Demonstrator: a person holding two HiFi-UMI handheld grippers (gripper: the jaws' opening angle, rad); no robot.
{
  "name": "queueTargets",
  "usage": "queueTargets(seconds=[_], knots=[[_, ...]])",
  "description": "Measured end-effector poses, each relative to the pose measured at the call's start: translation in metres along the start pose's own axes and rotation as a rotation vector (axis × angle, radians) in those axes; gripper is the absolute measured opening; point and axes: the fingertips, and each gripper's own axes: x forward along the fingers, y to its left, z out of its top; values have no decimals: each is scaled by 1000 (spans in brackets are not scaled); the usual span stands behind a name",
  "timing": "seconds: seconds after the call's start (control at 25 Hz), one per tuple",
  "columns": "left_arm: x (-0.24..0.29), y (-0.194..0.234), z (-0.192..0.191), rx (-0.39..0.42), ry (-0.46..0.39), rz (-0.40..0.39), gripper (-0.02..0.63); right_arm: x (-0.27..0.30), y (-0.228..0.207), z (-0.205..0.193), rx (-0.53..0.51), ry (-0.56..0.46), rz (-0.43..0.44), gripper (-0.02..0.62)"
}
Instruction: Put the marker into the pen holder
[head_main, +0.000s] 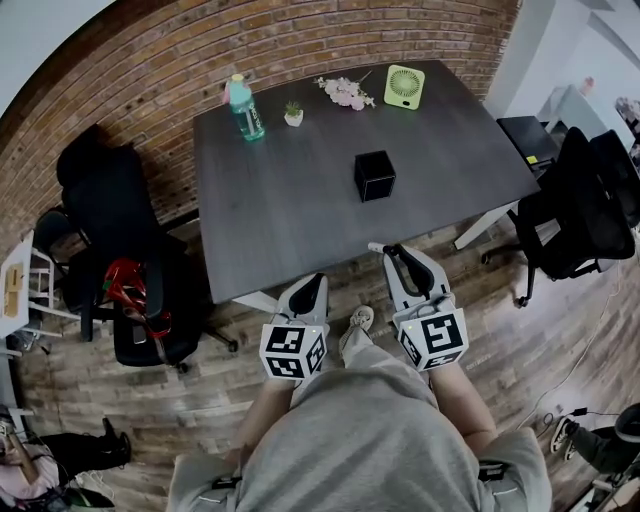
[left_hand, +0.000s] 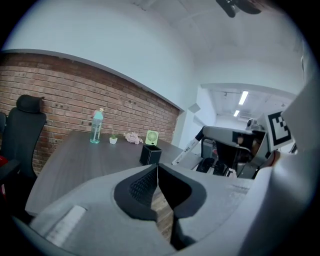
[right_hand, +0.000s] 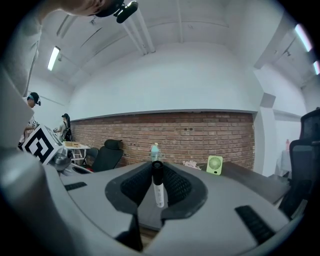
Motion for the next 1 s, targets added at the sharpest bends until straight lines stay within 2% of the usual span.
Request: queueTargets(seconds=[0.52, 1.0], knots=[[82, 21, 42, -2, 0, 8, 18, 74, -66, 16, -8, -11, 3, 71], [138, 37, 60, 8, 27, 1, 18, 132, -109, 12, -6, 1, 5, 71]])
